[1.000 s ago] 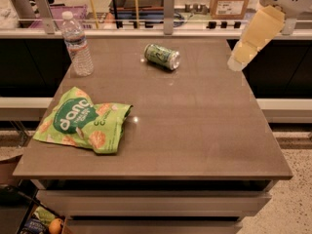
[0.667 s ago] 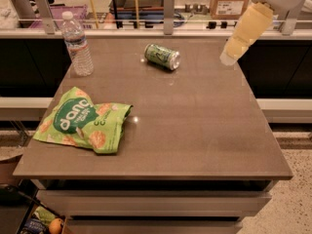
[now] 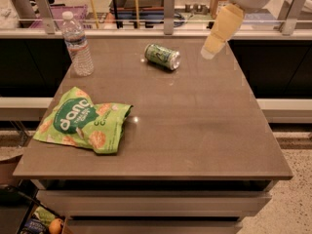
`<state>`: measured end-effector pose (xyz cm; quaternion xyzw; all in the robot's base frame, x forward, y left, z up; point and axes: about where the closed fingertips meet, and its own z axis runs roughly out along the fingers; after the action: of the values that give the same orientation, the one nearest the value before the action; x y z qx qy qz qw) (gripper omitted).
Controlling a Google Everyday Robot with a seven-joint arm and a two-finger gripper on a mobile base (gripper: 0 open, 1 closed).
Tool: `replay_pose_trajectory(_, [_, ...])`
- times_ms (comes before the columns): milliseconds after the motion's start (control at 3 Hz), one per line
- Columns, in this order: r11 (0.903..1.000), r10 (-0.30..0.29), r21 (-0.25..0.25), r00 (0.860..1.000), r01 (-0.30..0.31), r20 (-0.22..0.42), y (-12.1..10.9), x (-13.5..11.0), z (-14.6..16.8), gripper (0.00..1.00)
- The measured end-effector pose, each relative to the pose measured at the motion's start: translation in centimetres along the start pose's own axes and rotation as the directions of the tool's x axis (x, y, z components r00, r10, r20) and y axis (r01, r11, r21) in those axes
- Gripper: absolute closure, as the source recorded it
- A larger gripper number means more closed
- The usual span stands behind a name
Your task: Place green can upright
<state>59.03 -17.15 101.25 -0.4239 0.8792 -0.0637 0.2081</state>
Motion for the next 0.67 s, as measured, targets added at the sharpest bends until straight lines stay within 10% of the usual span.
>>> replay_pose_trajectory(667, [0.9974, 0.053, 0.047, 0.998, -0.054, 0.036, -1.3, -2.9, 2.2, 0.0])
